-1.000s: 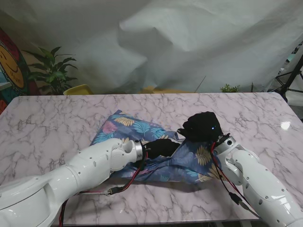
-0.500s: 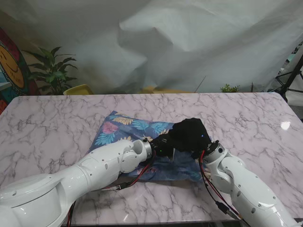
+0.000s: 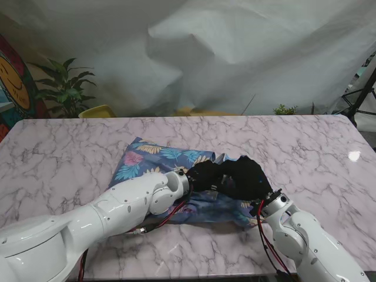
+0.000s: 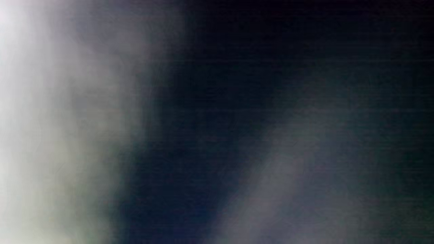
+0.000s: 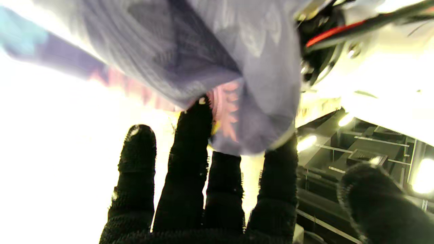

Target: Put a pillowcase on a pillow

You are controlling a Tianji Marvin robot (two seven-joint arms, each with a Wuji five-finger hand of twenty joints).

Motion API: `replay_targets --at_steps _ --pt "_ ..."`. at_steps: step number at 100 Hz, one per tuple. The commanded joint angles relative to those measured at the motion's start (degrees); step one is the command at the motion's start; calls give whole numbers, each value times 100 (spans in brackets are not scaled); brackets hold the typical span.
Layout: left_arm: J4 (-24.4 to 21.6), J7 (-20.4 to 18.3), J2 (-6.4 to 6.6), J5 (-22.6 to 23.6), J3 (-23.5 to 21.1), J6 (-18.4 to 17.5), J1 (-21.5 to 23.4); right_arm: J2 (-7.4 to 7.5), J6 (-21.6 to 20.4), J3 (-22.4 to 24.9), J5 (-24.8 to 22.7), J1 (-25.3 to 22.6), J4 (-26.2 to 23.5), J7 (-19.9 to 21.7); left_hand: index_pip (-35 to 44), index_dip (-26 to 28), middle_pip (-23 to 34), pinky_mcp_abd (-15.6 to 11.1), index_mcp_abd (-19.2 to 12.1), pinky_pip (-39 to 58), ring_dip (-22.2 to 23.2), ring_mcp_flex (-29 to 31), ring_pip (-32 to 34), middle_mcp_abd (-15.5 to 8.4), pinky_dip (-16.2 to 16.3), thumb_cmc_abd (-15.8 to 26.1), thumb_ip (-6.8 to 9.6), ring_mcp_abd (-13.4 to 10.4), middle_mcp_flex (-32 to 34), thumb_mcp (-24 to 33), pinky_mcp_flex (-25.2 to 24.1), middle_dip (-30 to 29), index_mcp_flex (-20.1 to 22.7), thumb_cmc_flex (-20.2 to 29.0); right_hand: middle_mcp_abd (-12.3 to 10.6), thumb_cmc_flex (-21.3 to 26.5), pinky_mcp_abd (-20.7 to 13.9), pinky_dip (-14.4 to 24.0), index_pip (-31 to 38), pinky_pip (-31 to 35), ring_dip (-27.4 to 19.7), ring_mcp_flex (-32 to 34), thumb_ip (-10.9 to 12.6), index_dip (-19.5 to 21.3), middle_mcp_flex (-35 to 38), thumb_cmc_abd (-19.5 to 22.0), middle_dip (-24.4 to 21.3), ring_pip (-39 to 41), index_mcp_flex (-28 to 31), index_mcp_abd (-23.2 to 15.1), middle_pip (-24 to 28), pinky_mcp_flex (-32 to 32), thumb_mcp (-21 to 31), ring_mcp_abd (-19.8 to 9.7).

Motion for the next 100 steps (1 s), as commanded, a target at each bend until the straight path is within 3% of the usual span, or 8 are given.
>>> replay_targets --at_steps 1,21,30,40,54,66,83,100 --pt "120 -215 142 26 19 78 -72 -58 161 27 -34 -27 -127 -319 -82 -45 -285 42 284 2 -45 -202 -45 157 -69 35 68 265 -238 -356 -29 -110 -177 73 -56 -188 30 -214 -255 -304 -269 -610 152 -236 -657 251 -168 -559 -523 165 -114 -669 -167 114" --pt "43 138 255 173 -210 53 -84 -219 1272 64 -85 -78 -220 -1400 -100 58 -593 56 -116 -189 -84 -365 -139 78 -122 16 90 228 -349 -362 -150 126 -187 -83 -106 59 -42 -741 -396 -319 -677 -1385 221 -477 -1028 589 -433 -467 -882 334 48 -1216 -682 166" --pt "-4 559 310 313 -396 -73 -25 -262 2017 132 33 -197 -426 -1162 80 165 -557 55 -238 -228 -93 -373 -132 37 -144 -3 98 206 -319 -356 -153 231 -95 -152 -2 372 -15 -816 -456 -304 -754 -1497 249 -515 -996 604 -467 -370 -806 475 4 -1206 -768 193" --pt "-286 801 461 485 -666 -153 85 -175 2509 215 -67 -296 -560 -235 295 264 -579 37 -165 -254 -107 -432 -123 27 -174 -4 103 189 -308 -350 -176 234 39 -235 44 541 -51 -901 -704 -370 -880 -1643 270 -651 -887 617 -532 -421 -626 695 -137 -1246 -873 128" --pt "-833 990 722 756 -1124 -293 311 -28 2522 19 -258 -45 -199 508 712 417 -408 32 -202 -219 -123 -360 -72 8 -203 -5 97 183 -232 -336 -122 253 300 -259 4 569 -233 -1012 -887 -559 -1015 -1945 271 -777 -937 634 -630 -528 -645 714 -337 -1423 -905 -59" --pt "-1376 1012 941 936 -1640 -415 613 30 2544 -327 -293 298 211 773 1362 635 54 42 -395 -69 -119 -128 19 -2 -203 -310 6 185 -102 -338 53 222 686 -54 -37 585 -331 -1064 -973 -655 -1076 -2125 267 -847 -1050 590 -680 -614 -749 701 -411 -1515 -876 -161" --pt "-2100 873 1187 1132 -2387 -284 1087 42 2527 -811 -223 748 738 732 2141 681 837 116 -669 132 -82 214 88 -45 -139 -563 -21 192 -7 -366 264 76 995 186 -79 575 -371 -1110 -934 -726 -1093 -2208 255 -877 -1060 528 -697 -617 -711 636 -401 -1557 -788 -233" --pt "-2325 519 1330 1224 -2677 -105 1240 20 2504 -1139 -149 983 951 611 1982 524 861 171 -626 114 -88 218 60 -25 -143 -459 -23 219 -16 -372 246 -11 878 145 -83 546 -373 -1128 -883 -743 -1098 -2218 240 -891 -1017 503 -705 -605 -651 617 -387 -1572 -709 -241"
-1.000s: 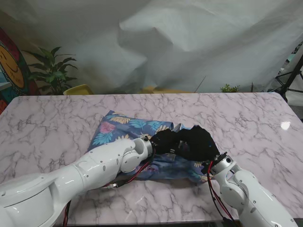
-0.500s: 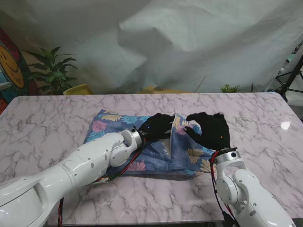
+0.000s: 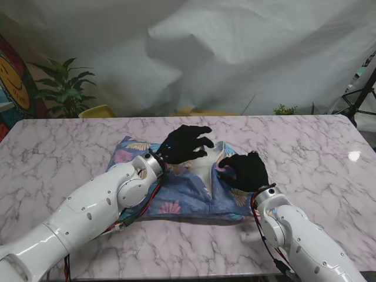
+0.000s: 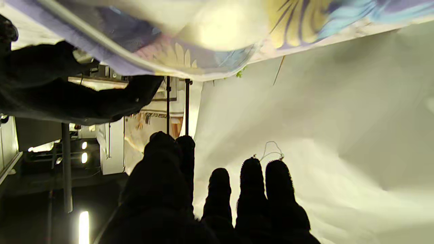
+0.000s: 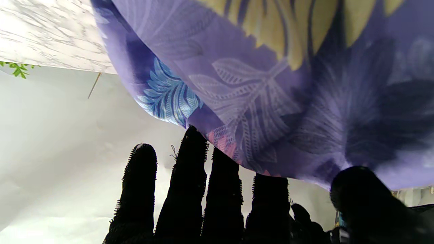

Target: Put a pillowcase on a pillow

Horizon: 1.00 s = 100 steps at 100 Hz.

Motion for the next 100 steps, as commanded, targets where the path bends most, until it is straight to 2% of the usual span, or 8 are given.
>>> replay_targets --at_steps 1,25,38,50,62,71,80,100 --pt "69 -234 82 -23 -27 -43 -27 -51 -34 -78 4 55 28 -74 -118 -120 54 2 -68 92 -55 53 -23 -29 -9 -4 -25 89 36 -7 -16 -79 -44 335 -80 66 -153 -96 -4 -125 -151 -185 116 -129 -132 54 -56 -187 8 -47 -116 -141 95 -124" --pt "-127 -1894 433 -176 -313 -409 -24 -46 -195 -406 -109 218 104 -346 -1110 -278 -259 217 -476 -207 -190 -20 -314 -33 -82 -83 -19 214 31 1155 -109 -303 -371 756 -112 -12 -163 -106 67 -123 -156 -170 96 -132 -77 82 -60 -180 71 -74 -101 -138 141 -196" --pt "-351 -2949 627 -466 -540 -478 32 -79 -328 -504 -70 243 91 -551 -1692 -525 -1004 306 -542 -454 -250 -219 -499 60 -52 -780 -196 299 -69 3333 -210 -483 -499 170 -123 -46 -166 -111 130 -121 -157 -133 89 -126 -11 108 -58 -171 168 -102 -83 -133 156 -208" --pt "-471 -3603 765 -487 -509 -466 -34 -81 -433 -611 -105 277 71 -676 -2318 -853 -1433 314 -385 -446 -225 -277 -519 194 -10 -1035 -171 305 -242 3607 -178 -452 -937 -642 -134 -57 -172 -114 196 -118 -156 -92 87 -108 72 108 -55 -163 284 -144 -67 -117 182 -236" --pt "-409 -3580 792 -231 -256 -401 -162 -59 -488 -673 -179 295 52 -669 -2987 -1242 -1393 195 -32 -30 38 196 -199 244 327 -1023 -99 185 -289 3072 174 72 -1485 -814 -143 -61 -164 -115 221 -111 -163 -64 84 -102 124 88 -61 -171 342 -152 -74 -90 222 -244" --pt "-198 -3273 731 -152 36 -316 -290 -43 -500 -659 -215 279 14 -622 -4013 -1632 -109 63 268 684 538 1332 432 -49 660 -1014 -99 -195 -3 2935 852 859 -1590 -802 -132 -54 -164 -116 231 -112 -165 -52 83 -100 136 62 -62 -174 368 -162 -78 -90 258 -245" --pt "83 -2801 615 -192 306 -239 -407 -27 -482 -576 -249 202 -84 -524 -4106 -1469 991 17 381 1378 1481 2395 898 -503 770 -1194 -238 -254 1049 2849 1517 948 -1634 -709 -114 -27 -163 -117 241 -108 -165 -39 85 -97 153 -13 -58 -173 387 -156 -70 -80 337 -239" --pt "619 -2385 383 -737 700 -337 -574 3 -403 -330 -383 -34 -341 -433 -2976 -1017 963 28 182 2992 1641 3898 2433 -883 822 -1654 -178 -552 3465 1981 2546 2716 -888 -466 -51 -47 -142 -117 254 -101 -162 9 72 -94 193 -84 -47 -161 421 -146 -45 -44 458 -212"
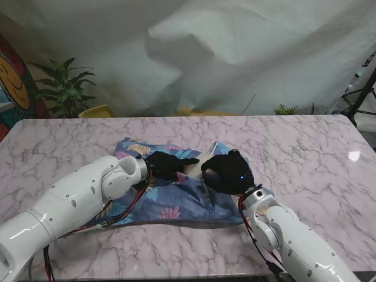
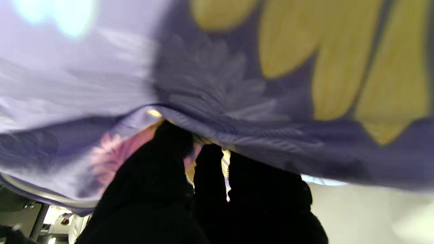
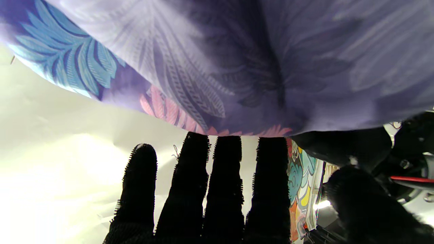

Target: Put a pillowcase on a pillow

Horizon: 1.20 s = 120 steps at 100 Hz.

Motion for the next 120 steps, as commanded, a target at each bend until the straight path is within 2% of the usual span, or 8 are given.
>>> replay_targets --at_steps 1,13,32,43,54,65,97,120 --pt "196 134 -141 121 61 -160 22 34 74 53 -77 -111 -102 10 1015 386 365 -104 -187 609 194 627 762 -158 88 -307 -86 -212 733 137 267 201 419 -92 18 -46 -131 -60 90 -92 -160 13 71 -43 106 -78 -2 -159 81 -133 -42 -36 166 -87" --pt "470 736 -256 198 118 -343 42 39 173 259 -156 -278 -327 65 4846 1364 819 -75 -1088 1144 734 758 1591 241 227 -188 -128 -400 732 63 329 609 2552 -192 31 -65 -93 -62 92 -88 -149 101 58 -44 164 -86 5 -127 109 -114 -22 2 197 -70" --pt "395 1052 -256 341 -130 -384 247 -58 970 473 -113 -447 -600 -15 6137 1756 997 24 -1137 1008 612 436 1431 117 260 -594 -264 -273 410 832 115 718 2052 -446 130 -25 -35 -55 58 -58 -131 206 44 -54 213 -80 16 -82 144 0 -13 133 149 30" --pt "338 1764 -259 787 -295 -300 402 -70 1557 481 -104 -419 -707 428 7003 2276 1524 -72 -1147 935 535 298 1574 -198 259 -984 -388 -499 115 1513 94 699 1247 -880 209 93 -10 -61 -122 -70 -152 161 57 -100 86 -105 13 -130 27 134 -96 142 -47 96" --pt "319 2512 -321 1036 -461 -141 577 -55 1805 374 -54 -233 -584 891 7006 3753 1956 -56 -1070 1058 504 333 1825 -274 274 -948 -410 -529 17 1498 180 431 1006 -877 250 144 4 -69 -176 -89 -161 105 68 -105 -33 -170 12 -154 -46 207 -119 122 -45 143" --pt "276 3108 -365 1239 -540 34 674 -32 1740 210 49 -41 -356 1115 6982 4209 2042 -81 -1057 1059 453 377 1841 -293 245 -903 -392 -573 3 1418 254 346 959 -854 246 137 11 -76 -210 -103 -164 70 65 -105 -88 -170 11 -163 -76 211 -115 106 -65 156" --pt "562 3999 -663 923 -595 -239 769 -16 1540 -232 230 249 43 1240 7058 4475 2072 -7 -1055 1053 425 447 1847 -260 223 -947 -408 -535 50 1515 308 285 1013 -884 217 187 30 -89 -210 -124 -176 104 76 -73 -66 -312 -16 -176 -27 178 -124 93 54 138" --pt "891 3809 -777 588 -410 -598 657 -80 1214 -712 426 459 333 825 7004 4461 2069 10 -987 1016 398 431 1811 -235 201 -952 -413 -514 69 1524 298 263 1031 -871 197 146 12 -94 -162 -128 -167 108 62 -36 -36 -409 -8 -159 2 160 -83 85 270 95"
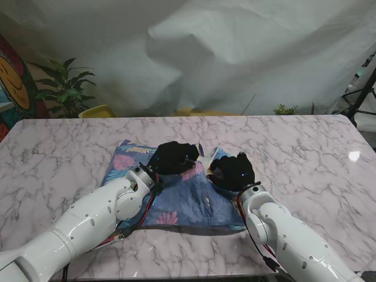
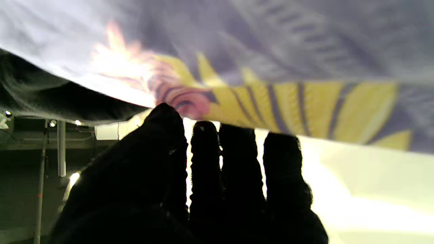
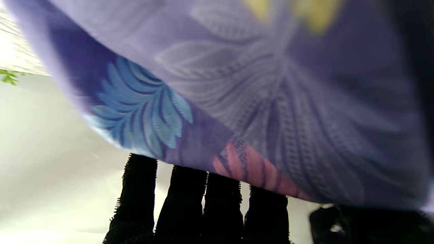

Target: Put a pillowcase on a pillow

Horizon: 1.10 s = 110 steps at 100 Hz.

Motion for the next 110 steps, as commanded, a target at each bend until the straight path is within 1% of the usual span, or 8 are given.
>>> replay_targets --at_steps 1,15,23,31,43,69,94,110 --pt "99 -228 -45 -8 54 -97 -56 -69 -102 -163 -85 23 38 -36 127 49 153 20 24 109 -46 23 147 -58 57 -36 -162 -103 -98 144 -2 -34 -145 33 -4 75 3 -79 -64 -90 -166 -49 60 -27 -90 -128 -9 -170 -45 -71 -88 -86 161 -9" --pt "94 -901 17 -221 41 -462 -60 -71 -154 -575 -205 207 254 -337 71 -96 -1 61 24 -117 -140 -58 -108 -87 -28 190 -68 -74 -135 -343 -77 -24 -278 181 -12 17 -10 -82 -59 -95 -166 -62 47 -23 -91 -126 -11 -172 -65 -111 -84 -91 202 -21" --pt "-208 -1672 174 -413 -145 -539 39 -46 -125 -779 -306 349 391 -362 -106 -904 8 104 344 -280 -135 -185 -361 42 -6 1241 265 73 -250 -2300 -231 -118 -957 787 -29 7 -22 -84 -44 -98 -163 -48 45 -16 -88 -135 -8 -164 -61 -137 -76 -89 226 -46" --pt "-609 -2480 356 -504 -337 -385 127 -34 -125 -870 -295 431 492 -299 -2653 -2933 716 305 1197 -69 -328 332 -448 -414 -25 2408 386 355 433 -3252 91 -822 -990 839 -24 5 -35 -89 -23 -109 -162 -55 45 -9 -94 -139 -5 -165 -55 -150 -68 -102 260 -44" --pt "-927 -3275 549 -533 -442 -60 148 -32 -159 -851 -212 431 559 -212 -3813 -3332 903 467 1327 387 -589 1098 -466 -587 -77 2857 344 516 1345 -3395 759 -1240 -720 1356 -17 11 -28 -91 5 -113 -157 -61 42 0 -92 -163 4 -156 -37 -159 -45 -106 316 -39" --pt "-1159 -4568 798 -816 -280 289 27 26 -145 -589 -276 264 437 32 -6443 -4519 655 596 747 606 -687 1298 -669 -362 -224 2492 502 768 1653 -3291 903 -1402 -615 1341 -29 0 -24 -91 21 -111 -157 -59 31 -3 -59 -176 0 -155 -5 -171 -41 -103 371 -35" --pt "-792 -4171 722 -782 -55 35 -64 46 -59 -298 -346 77 247 156 -7329 -5211 229 498 513 896 -1045 1623 -1088 -321 -315 1875 566 995 1948 -3080 1362 -1928 -938 942 -22 11 -14 -93 37 -113 -154 -43 28 -3 -26 -197 2 -149 64 -181 -32 -100 409 -31" --pt "-602 -4190 669 -999 280 -161 -238 48 -32 -248 -364 49 205 177 -7331 -5220 254 504 167 1049 -1171 1674 -1106 -269 -510 1423 410 1079 1997 -1694 1445 -2141 -1003 154 -40 7 -10 -94 46 -114 -157 -25 25 0 1 -197 -4 -150 99 -200 -43 -101 417 -35"
